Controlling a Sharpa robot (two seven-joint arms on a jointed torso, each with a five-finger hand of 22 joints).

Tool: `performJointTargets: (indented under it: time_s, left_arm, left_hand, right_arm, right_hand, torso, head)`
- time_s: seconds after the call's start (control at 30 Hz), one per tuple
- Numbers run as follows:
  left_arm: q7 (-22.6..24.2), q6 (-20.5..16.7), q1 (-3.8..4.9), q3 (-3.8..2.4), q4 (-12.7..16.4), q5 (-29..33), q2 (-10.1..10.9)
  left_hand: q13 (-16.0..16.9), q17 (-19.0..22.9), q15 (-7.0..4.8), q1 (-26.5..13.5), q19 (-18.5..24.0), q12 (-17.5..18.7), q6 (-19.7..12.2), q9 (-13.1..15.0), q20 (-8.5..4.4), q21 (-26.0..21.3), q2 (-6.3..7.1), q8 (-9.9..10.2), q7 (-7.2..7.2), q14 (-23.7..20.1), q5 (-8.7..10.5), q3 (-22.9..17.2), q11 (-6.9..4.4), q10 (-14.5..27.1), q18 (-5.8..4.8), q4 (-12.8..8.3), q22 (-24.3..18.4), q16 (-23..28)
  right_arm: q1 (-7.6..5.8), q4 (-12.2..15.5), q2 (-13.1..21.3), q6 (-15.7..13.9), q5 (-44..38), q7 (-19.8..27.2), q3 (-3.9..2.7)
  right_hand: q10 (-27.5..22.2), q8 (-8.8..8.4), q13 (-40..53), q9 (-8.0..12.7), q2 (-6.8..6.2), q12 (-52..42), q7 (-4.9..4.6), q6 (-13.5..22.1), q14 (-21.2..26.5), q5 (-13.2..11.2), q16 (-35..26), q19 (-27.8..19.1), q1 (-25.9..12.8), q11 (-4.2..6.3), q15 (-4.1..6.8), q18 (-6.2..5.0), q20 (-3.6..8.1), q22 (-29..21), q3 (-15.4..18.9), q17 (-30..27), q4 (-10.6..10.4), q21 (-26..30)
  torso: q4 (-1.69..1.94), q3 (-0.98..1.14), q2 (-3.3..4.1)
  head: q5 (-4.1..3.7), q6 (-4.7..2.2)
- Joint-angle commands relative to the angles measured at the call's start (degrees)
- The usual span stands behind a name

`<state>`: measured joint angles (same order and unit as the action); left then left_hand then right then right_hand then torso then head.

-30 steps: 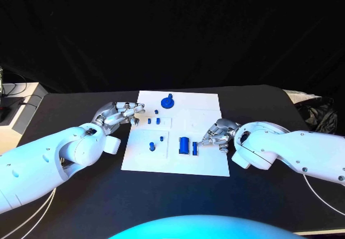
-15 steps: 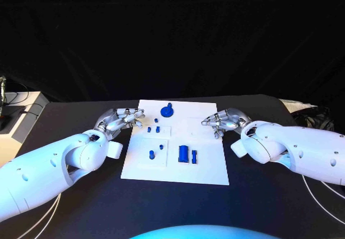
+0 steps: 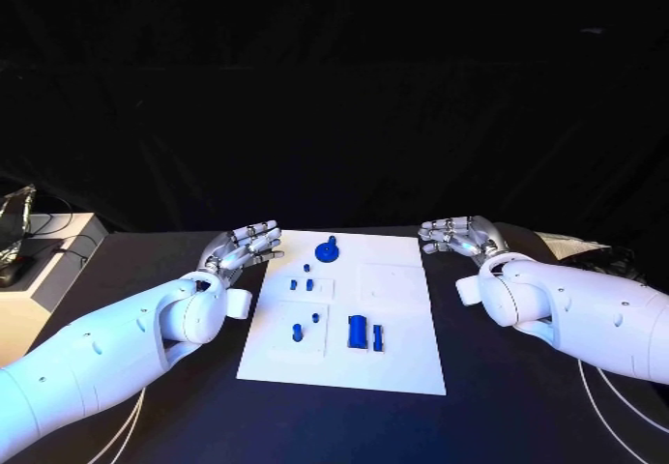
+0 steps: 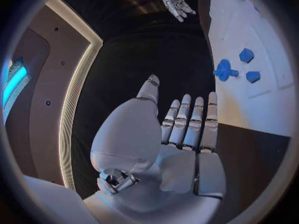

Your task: Assemble the parts on the task board

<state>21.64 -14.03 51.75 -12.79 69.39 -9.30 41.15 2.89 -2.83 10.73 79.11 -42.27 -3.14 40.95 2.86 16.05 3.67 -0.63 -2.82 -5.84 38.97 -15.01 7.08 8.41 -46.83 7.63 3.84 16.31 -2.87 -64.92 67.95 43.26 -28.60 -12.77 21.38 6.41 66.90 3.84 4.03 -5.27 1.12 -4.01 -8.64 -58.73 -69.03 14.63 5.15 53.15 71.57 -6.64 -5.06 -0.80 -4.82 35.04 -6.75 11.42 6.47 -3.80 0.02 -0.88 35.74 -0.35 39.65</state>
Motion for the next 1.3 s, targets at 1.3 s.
performJointTargets:
  time_s: [1.3]
  left_arm:
    - [8.16, -30.09, 8.41, 12.79, 20.56, 9.30, 3.54]
  left_hand:
    - [-2.89, 2.83, -10.73, -79.11, 42.27, 3.14, -40.95, -2.86, -16.05, -3.67, 0.63, 2.82, 5.84, -38.97, 15.01, -7.08, -8.41, 46.83, -7.63, -3.84, -16.31, 2.87]
  right_arm:
    - [4.76, 22.01, 1.43, -15.51, 12.77, 8.41, -6.41]
  right_hand:
    - [-66.90, -3.84, -4.03, 5.27, -1.12, 4.01, 8.64, 58.73, 69.03, -14.63, -5.15, -53.15, -71.57, 6.64, 5.06, 0.80, 4.82, -35.04, 6.75, -11.42, -6.47, 3.80]
  torso:
    - [-0.02, 0.88, -4.56]
  head:
    - [0.35, -5.27]
